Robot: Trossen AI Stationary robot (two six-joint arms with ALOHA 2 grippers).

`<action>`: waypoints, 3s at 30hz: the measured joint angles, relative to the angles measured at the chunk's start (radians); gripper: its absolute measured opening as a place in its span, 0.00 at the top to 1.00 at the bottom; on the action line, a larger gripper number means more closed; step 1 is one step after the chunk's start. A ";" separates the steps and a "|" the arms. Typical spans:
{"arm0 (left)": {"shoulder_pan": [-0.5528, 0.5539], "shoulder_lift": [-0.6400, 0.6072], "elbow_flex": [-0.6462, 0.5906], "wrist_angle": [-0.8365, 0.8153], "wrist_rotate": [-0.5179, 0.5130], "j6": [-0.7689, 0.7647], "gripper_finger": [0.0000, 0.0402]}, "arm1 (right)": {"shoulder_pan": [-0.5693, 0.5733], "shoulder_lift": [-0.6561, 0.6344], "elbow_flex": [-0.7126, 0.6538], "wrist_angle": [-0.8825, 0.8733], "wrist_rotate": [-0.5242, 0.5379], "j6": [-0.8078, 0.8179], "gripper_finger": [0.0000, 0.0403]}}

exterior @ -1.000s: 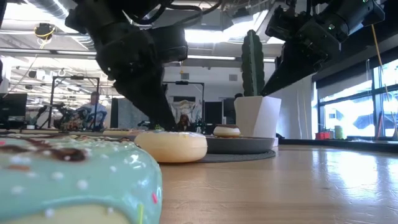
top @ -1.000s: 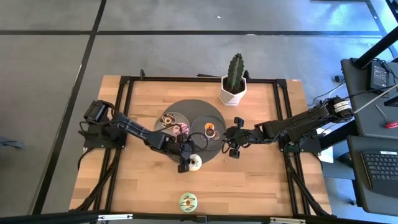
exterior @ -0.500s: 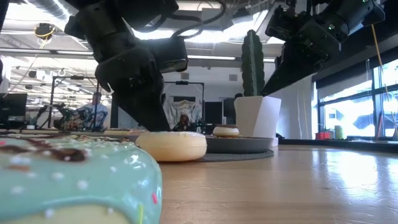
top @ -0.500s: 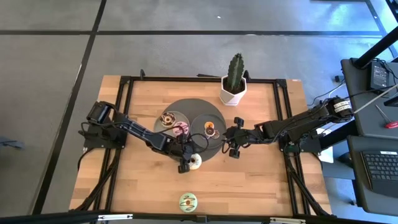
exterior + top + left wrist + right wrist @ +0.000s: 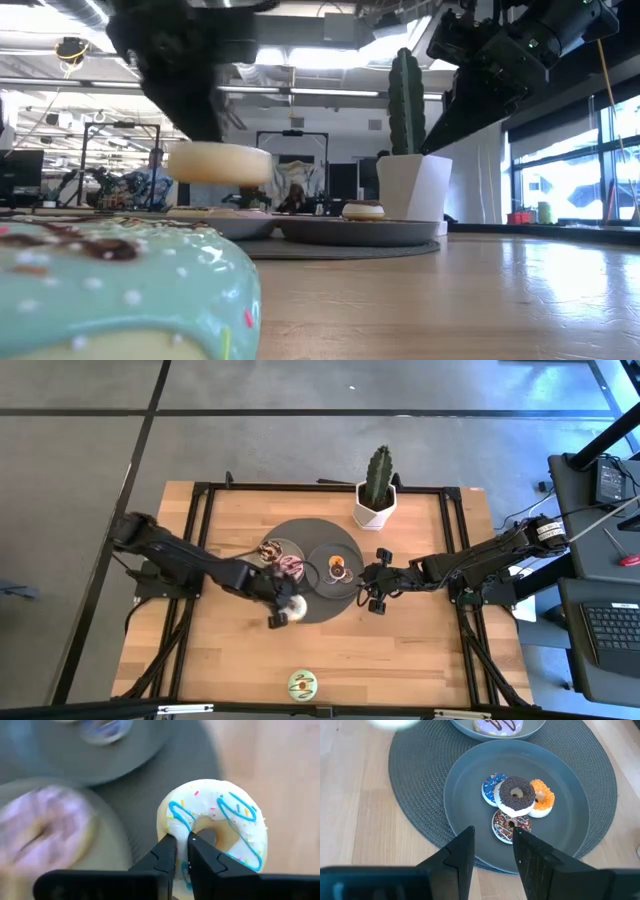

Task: Pick & Place donuts
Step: Put the large white donut on the light gray plate, then put the large green donut on the light gray plate

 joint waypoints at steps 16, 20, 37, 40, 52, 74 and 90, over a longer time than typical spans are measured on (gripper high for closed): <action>0.124 -0.229 -0.239 -0.204 -0.162 -0.260 0.92 | -0.003 0.000 0.000 0.011 0.025 0.002 0.67; 0.163 -0.229 -0.285 -0.146 -0.138 -0.260 0.90 | -0.003 0.000 0.000 0.016 0.025 0.001 0.67; 0.197 -0.228 -0.302 -0.144 -0.116 -0.293 0.75 | -0.003 0.000 0.000 0.017 0.026 0.002 0.67; 0.197 -0.228 -0.302 -0.145 -0.133 -0.294 0.66 | -0.003 0.000 0.000 0.017 0.026 0.003 0.67; 0.190 -0.247 -0.208 -0.200 -0.142 -0.214 0.57 | -0.003 0.000 0.000 0.016 0.025 0.005 0.67; -0.284 0.299 0.216 0.185 0.068 -0.049 0.57 | -0.003 0.000 0.000 0.017 0.025 0.006 0.67; -0.340 0.475 0.361 0.158 0.087 -0.147 0.57 | -0.002 0.000 -0.045 0.034 0.018 0.010 0.67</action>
